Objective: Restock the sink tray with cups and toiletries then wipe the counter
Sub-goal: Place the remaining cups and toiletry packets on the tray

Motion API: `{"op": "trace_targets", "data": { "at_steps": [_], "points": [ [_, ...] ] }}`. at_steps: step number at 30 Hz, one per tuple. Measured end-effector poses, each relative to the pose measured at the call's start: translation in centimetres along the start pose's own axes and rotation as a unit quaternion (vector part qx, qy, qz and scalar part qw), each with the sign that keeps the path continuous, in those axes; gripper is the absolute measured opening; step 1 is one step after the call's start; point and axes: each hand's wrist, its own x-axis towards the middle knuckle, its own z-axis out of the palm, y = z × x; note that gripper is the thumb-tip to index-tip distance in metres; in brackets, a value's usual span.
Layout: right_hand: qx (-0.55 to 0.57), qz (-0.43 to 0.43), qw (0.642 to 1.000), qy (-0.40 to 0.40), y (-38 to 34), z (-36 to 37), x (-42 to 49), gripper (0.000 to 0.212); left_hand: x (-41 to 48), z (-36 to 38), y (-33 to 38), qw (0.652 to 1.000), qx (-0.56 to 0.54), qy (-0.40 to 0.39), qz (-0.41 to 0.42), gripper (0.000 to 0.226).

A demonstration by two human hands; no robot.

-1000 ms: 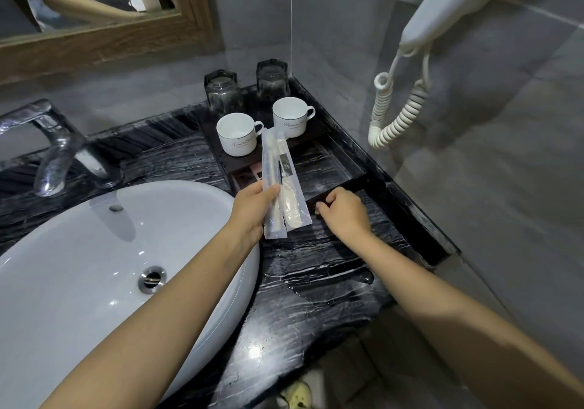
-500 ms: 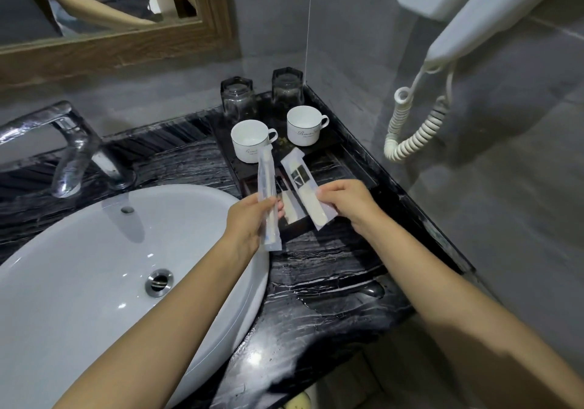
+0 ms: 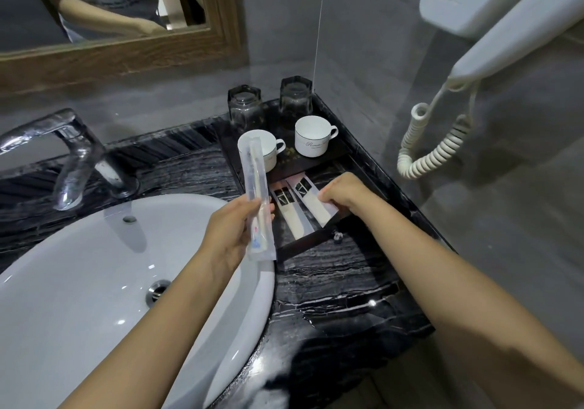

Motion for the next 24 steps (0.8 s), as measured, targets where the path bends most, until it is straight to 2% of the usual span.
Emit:
{"op": "trace_targets", "data": {
  "at_steps": [7, 16, 20, 22, 24],
  "points": [
    [-0.142, 0.006, 0.99, 0.001, -0.2, 1.7, 1.3, 0.03, 0.9, -0.3, 0.0, 0.999, -0.036, 0.001, -0.017, 0.011],
    [-0.177, -0.011, 0.984, 0.003, 0.7, 2.2, 2.4, 0.022, 1.9, -0.1, -0.6, 0.999, -0.021, 0.003, -0.023, 0.014],
    [-0.243, -0.041, 0.969, 0.026, 0.8, 1.6, 1.9, 0.018, 1.9, 0.3, -0.8, 1.0, -0.009, -0.022, -0.02, 0.015],
    [-0.216, -0.099, 0.97, 0.054, 0.9, 1.1, 1.3, 0.02, 1.8, 0.7, -0.8, 0.999, -0.01, -0.038, -0.018, 0.016],
    [-0.089, -0.153, 0.983, 0.041, 0.5, 0.6, 0.0, 0.018, 1.8, 1.3, -0.8, 0.998, -0.007, -0.061, -0.018, 0.02]
  ]
}}
